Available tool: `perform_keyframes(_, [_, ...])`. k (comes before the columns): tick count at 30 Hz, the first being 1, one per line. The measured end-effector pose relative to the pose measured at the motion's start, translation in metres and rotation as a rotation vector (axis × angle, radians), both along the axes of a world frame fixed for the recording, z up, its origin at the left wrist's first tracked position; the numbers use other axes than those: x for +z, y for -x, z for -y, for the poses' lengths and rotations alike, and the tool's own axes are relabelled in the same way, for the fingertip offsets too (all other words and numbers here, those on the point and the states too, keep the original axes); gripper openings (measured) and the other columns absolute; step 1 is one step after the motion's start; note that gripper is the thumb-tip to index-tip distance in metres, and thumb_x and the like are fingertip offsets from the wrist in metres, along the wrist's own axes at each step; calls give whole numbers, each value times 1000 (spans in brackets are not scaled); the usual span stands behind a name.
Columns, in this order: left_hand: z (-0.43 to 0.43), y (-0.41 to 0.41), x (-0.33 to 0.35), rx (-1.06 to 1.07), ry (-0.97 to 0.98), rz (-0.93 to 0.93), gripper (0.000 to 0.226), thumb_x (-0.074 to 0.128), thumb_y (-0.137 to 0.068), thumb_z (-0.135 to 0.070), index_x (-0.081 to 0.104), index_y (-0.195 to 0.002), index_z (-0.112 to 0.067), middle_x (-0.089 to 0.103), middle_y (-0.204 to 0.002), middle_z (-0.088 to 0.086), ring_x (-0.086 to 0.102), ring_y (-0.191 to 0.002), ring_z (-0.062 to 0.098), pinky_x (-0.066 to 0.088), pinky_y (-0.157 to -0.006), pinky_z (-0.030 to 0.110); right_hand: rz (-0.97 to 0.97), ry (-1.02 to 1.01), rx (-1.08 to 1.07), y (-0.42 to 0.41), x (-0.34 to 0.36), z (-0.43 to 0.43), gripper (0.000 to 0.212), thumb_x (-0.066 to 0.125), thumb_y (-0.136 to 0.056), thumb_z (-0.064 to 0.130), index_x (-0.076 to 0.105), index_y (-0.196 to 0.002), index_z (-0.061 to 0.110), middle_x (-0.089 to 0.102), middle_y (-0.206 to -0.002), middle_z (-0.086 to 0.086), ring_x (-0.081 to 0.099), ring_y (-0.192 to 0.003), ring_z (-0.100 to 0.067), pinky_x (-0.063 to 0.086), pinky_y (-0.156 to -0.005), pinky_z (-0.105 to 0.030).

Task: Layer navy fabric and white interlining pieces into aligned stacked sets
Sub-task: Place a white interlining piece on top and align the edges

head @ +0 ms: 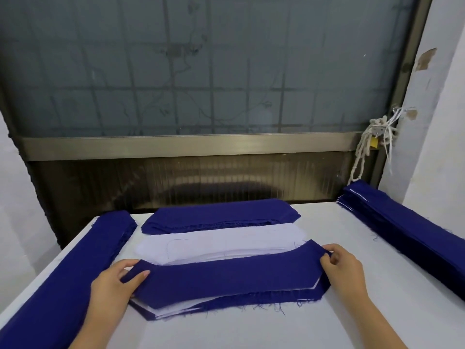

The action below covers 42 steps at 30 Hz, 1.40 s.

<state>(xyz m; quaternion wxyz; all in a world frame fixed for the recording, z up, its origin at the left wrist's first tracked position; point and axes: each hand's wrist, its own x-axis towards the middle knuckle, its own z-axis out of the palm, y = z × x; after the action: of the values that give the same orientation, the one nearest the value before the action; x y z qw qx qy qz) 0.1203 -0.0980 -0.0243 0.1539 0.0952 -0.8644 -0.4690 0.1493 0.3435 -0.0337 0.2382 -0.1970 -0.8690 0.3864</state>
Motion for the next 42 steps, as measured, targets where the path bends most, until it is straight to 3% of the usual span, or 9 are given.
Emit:
perform_keyframes(5, [-2, -3, 3, 8, 131, 25, 34, 77, -79, -23, 64, -110, -23, 63, -87, 0, 57, -83, 14, 44, -68, 25, 111, -191, 20, -5, -2, 3, 23, 49, -88, 11, 66, -100, 22, 56, -61, 7, 56, -74, -22, 48, -75, -37])
perform_keyframes(8, [-2, -5, 3, 44, 148, 4, 32, 72, -84, -22, 62, -115, -18, 63, -73, 3, 59, -70, 14, 42, -59, 21, 117, -211, 15, -6, -3, 4, 21, 49, -91, 16, 64, -105, 23, 56, -64, 8, 56, -76, -21, 46, -76, -37])
perform_keyframes(14, [0, -7, 1, 53, 169, -5, 27, 63, -90, -10, 60, -117, -14, 61, -63, 6, 59, -65, 18, 41, -57, 23, 73, -251, 35, -7, 0, 6, 25, 54, -94, 23, 54, -119, 24, 51, -66, 7, 53, -76, -21, 44, -74, -38])
perform_keyframes(22, [1, -9, 1, 10, 211, 38, 19, 65, -89, -5, 63, -105, -16, 57, -65, 7, 56, -63, 19, 42, -56, 22, 92, -269, 6, -7, -2, 4, 14, 54, -93, 18, 63, -97, 28, 53, -63, 13, 55, -75, -22, 46, -69, -36])
perform_keyframes(31, [1, -7, -2, -10, 269, 45, 16, 64, -89, -6, 63, -98, -19, 55, -65, 5, 55, -62, 17, 42, -55, 22, 108, -280, -14, -2, -6, 1, 16, 50, -94, 19, 63, -97, 29, 62, -75, 8, 58, -79, -22, 48, -72, -35])
perform_keyframes(35, [3, -6, -3, -8, 318, 46, 17, 63, -90, -10, 60, -99, -24, 54, -67, 2, 54, -61, 16, 39, -51, 19, 115, -297, -28, -1, -8, 0, 14, 53, -94, 22, 64, -98, 28, 58, -90, 2, 53, -86, -23, 47, -75, -36])
perform_keyframes(38, [4, -6, -4, 14, 397, 10, 22, 66, -88, -9, 60, -101, -25, 51, -75, -1, 52, -65, 14, 38, -52, 18, 70, -327, -63, -1, -9, 1, 14, 58, -91, 16, 68, -95, 25, 54, -99, -2, 46, -92, -24, 44, -76, -37])
perform_keyframes(42, [4, -4, -5, 10, 485, -54, 32, 65, -84, 2, 64, -99, -27, 56, -100, -1, 48, -87, 12, 44, -69, 22, 2, -393, -16, -1, -8, 3, 29, 60, -85, 1, 71, -85, 28, 54, -101, 3, 47, -98, -25, 36, -78, -35])
